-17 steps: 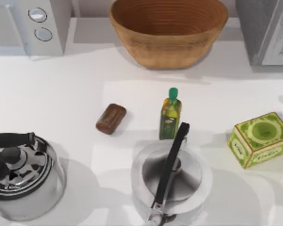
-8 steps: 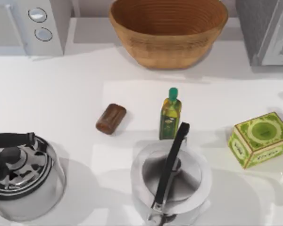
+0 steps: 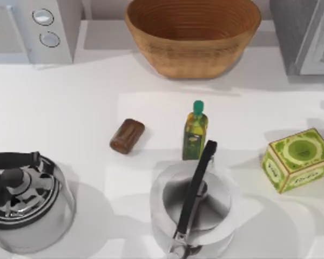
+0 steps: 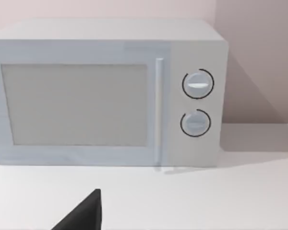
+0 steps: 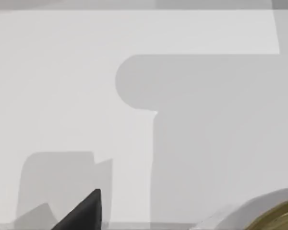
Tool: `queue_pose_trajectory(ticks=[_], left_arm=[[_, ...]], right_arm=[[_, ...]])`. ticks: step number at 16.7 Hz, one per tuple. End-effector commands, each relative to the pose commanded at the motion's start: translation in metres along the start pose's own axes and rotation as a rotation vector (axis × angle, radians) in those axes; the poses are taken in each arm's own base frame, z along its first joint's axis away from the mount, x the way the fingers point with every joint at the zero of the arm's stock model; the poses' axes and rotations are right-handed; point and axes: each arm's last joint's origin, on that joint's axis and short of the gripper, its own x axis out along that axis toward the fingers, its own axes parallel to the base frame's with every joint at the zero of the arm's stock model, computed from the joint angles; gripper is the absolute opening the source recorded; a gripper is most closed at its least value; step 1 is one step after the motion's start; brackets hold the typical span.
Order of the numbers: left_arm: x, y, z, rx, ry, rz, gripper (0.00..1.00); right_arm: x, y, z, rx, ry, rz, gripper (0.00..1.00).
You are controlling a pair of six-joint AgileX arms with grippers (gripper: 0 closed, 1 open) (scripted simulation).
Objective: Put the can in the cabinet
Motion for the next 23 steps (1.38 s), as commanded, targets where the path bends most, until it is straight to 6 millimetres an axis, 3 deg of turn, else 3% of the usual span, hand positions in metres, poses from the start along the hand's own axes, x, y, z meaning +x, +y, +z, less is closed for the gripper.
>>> queue_pose_trajectory(ticks=[7, 20, 23], left_arm=[[0.0, 0.0, 0.0, 0.0, 0.0, 0.0, 1.0], [0.0, 0.0, 0.0, 0.0, 0.0, 0.0, 1.0], [0.0, 0.0, 0.0, 0.0, 0.0, 0.0, 1.0]], right_arm=[[0.0013, 0.004, -0.0063, -0.002, -0.003, 0.003, 1.0], [0.0013, 0.004, -0.0063, -0.002, -0.003, 0.003, 0.02], [0.0013, 0.004, -0.0063, -0.002, -0.003, 0.003, 0.0]])
